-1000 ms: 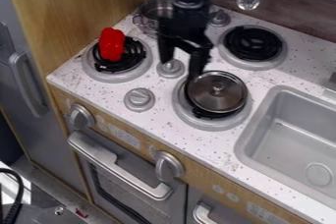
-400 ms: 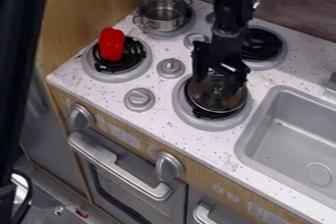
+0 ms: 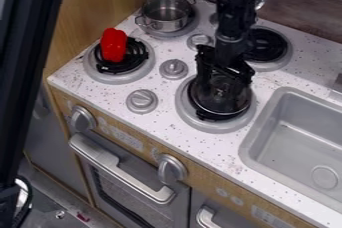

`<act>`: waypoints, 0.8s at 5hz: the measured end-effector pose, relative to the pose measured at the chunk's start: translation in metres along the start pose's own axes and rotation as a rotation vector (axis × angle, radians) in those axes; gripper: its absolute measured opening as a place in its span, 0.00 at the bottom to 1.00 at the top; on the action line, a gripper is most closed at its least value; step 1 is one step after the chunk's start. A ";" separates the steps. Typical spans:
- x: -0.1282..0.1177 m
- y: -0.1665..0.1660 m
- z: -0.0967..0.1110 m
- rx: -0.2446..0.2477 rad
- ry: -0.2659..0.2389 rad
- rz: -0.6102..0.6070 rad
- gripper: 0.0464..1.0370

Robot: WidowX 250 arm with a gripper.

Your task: Move the lid in the middle of the stove

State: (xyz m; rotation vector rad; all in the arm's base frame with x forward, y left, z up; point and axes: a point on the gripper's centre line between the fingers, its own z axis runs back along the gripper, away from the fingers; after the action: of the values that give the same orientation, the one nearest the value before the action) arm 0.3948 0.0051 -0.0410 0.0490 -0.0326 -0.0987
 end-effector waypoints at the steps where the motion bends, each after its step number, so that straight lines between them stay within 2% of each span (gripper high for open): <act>1: 0.003 0.001 0.000 0.000 -0.015 0.004 0.63; 2: 0.001 0.004 -0.001 0.015 -0.019 -0.010 0.37; 3: -0.001 0.012 0.001 0.014 -0.004 -0.049 0.22; 4: 0.020 0.039 0.021 0.023 -0.060 -0.047 0.22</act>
State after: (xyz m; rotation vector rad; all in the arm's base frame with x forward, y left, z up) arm 0.4181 0.0409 -0.0176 0.0699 -0.0930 -0.1471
